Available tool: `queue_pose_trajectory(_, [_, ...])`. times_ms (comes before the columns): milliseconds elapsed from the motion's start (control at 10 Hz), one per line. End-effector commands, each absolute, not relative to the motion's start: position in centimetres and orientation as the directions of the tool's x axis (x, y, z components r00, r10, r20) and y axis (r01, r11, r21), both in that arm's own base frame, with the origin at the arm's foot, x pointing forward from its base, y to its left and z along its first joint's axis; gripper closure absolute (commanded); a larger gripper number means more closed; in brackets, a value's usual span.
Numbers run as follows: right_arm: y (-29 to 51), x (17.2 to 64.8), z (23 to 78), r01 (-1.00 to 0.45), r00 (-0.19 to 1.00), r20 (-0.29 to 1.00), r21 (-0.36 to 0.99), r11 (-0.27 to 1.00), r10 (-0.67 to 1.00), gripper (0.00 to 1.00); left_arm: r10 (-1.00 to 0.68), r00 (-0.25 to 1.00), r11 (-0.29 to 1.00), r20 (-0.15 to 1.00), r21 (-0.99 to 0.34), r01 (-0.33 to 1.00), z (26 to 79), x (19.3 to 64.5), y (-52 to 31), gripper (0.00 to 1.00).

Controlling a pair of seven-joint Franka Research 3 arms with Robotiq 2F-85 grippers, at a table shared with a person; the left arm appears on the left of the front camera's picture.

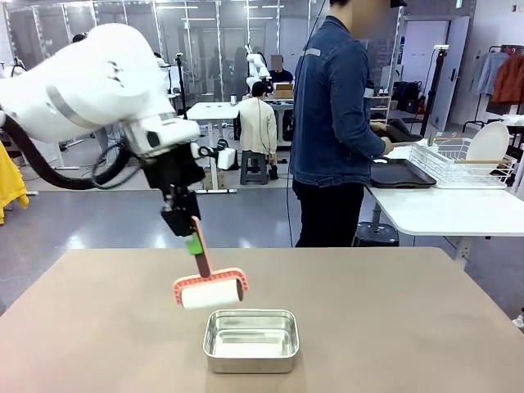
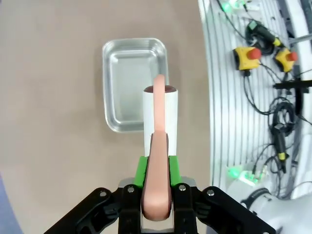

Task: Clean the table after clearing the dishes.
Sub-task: Place the Lint Roller back on top of the Airtight Container.

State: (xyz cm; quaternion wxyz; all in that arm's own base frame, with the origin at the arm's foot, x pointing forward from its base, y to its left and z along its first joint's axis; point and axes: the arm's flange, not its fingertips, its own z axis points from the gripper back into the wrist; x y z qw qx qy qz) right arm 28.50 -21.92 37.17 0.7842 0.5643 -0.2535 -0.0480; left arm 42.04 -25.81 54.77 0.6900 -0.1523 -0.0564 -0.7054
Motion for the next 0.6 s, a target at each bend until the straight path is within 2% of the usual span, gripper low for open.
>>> queue_pose_trajectory(0, [-21.9, 28.2, 37.2, -0.231, 0.864, 0.361, 0.904, 0.361, -0.352, 0.00, -0.967, 0.020, -0.015, 0.256, -0.133, 0.991, 54.6, 42.5, -27.9, 0.79])
queue_pose_trajectory(200, [-21.9, 28.2, 37.2, -0.231, 0.864, 0.361, 0.904, 0.361, -0.352, 0.00, -0.973, 0.025, -0.009, 0.229, -0.146, 0.989, 53.1, 42.1, -30.7, 0.79])
queue_pose_trajectory(500, [-21.9, 28.2, 37.2, -0.231, 0.864, 0.361, 0.904, 0.361, -0.352, 0.00, -0.981, 0.034, 0.020, 0.193, -0.076, 0.997, 50.4, 43.2, -33.4, 0.79])
